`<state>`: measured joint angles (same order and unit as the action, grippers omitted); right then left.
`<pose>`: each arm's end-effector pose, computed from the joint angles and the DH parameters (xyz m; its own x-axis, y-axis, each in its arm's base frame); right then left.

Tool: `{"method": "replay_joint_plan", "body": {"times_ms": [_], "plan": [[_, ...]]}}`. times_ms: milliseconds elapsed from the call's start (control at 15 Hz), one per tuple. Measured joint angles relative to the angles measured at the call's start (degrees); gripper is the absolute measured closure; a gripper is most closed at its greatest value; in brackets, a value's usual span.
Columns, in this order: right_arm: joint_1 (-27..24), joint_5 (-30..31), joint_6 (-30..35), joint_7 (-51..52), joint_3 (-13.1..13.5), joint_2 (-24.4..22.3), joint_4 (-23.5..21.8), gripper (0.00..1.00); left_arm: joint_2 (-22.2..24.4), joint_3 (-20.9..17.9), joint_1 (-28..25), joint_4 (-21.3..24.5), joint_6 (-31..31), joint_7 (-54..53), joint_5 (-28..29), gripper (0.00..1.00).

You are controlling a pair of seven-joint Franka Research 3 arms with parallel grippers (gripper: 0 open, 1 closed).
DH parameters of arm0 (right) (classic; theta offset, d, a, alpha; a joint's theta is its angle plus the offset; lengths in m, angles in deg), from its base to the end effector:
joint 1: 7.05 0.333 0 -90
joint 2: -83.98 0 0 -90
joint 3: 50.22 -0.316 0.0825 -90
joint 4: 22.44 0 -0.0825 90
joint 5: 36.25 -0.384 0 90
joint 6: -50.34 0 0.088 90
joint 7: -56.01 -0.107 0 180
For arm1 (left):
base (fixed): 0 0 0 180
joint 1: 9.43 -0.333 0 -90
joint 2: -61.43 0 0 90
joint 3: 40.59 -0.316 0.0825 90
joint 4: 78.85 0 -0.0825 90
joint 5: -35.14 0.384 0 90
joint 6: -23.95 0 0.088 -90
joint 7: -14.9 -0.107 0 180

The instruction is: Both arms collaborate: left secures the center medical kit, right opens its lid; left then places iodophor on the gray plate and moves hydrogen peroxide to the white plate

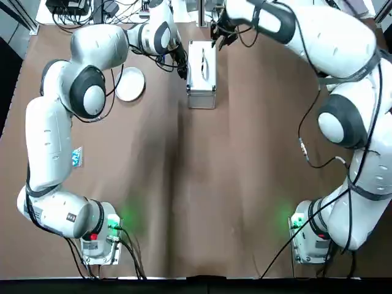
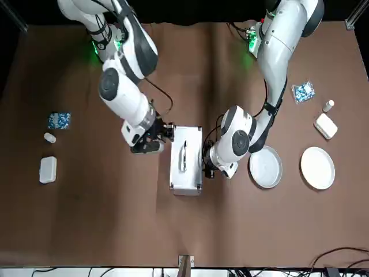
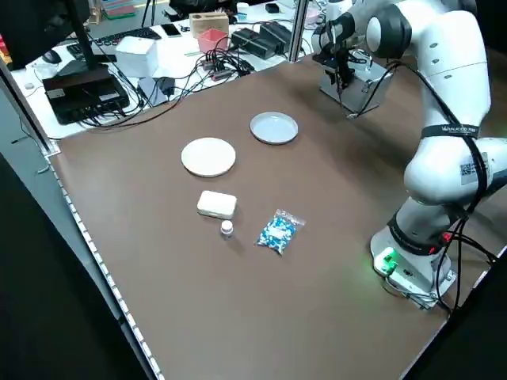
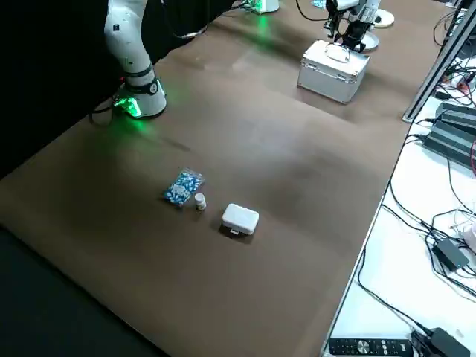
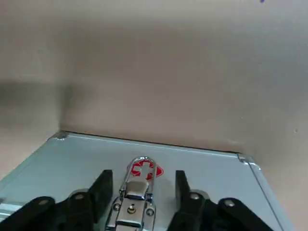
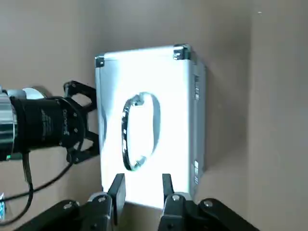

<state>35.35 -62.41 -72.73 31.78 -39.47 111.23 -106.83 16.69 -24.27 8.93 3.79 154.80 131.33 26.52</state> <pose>0.5853 0.4094 0.4309 0.9982 -0.0560 0.0212 -0.0440 -0.9262 -0.3745 0.6234 -0.3855 0.2480 -0.0508 0.9509 -0.3054 0.9955 0.0239 -0.0913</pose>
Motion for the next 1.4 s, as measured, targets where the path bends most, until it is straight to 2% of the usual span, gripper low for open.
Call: {"method": "replay_joint_plan", "body": {"times_ms": [67, 133, 267, 333, 667, 1000, 1267, 1333, 1400], "plan": [[0.9, 0.0, -2.2, -0.5, 0.0, 1.0, 0.0, 0.62, 0.0, 0.0, 0.0, 0.0, 0.0, 0.0, 0.0, 0.51], [1.7, 0.0, -4.1, -1.1, 0.0, 1.9, 0.0, 0.62, 0.0, 0.0, 0.1, 0.0, 0.0, 0.0, 0.0, 0.51], [2.9, 0.0, -5.7, -1.6, 0.0, 3.5, 0.0, 0.62, 0.0, 0.0, 0.2, 0.1, -0.8, 0.0, 0.0, 0.67], [3.3, 0.0, -6.0, -1.7, 0.0, 4.1, 0.0, 0.62, 0.0, 0.0, 0.2, 0.1, -0.9, 0.0, 0.0, 0.68], [4.4, 0.0, -10.1, -1.9, 0.0, 6.0, 0.0, 0.63, 0.0, 0.0, 0.2, 0.1, -0.9, 0.6, 0.0, 0.68], [5.3, 0.0, -11.1, -2.1, 0.0, 7.6, 0.0, 0.63, 0.0, 0.0, 0.2, 0.1, -0.9, 0.7, 0.0, 0.68], [5.3, 0.0, -11.9, -2.1, 0.1, 7.8, 0.1, 0.7, 0.0, 0.0, 0.2, 0.1, -0.9, 0.7, 0.0, 0.68], [5.3, 0.0, -11.9, -2.1, 0.1, 7.8, 0.1, 0.78, 0.0, 0.0, 0.2, 0.1, -0.9, 0.7, 0.0, 0.68], [5.3, 0.0, -11.9, -2.1, 0.2, 7.8, 0.1, 0.78, 0.0, 0.0, 0.2, 0.1, -0.9, 0.7, 0.0, 0.68]]}}
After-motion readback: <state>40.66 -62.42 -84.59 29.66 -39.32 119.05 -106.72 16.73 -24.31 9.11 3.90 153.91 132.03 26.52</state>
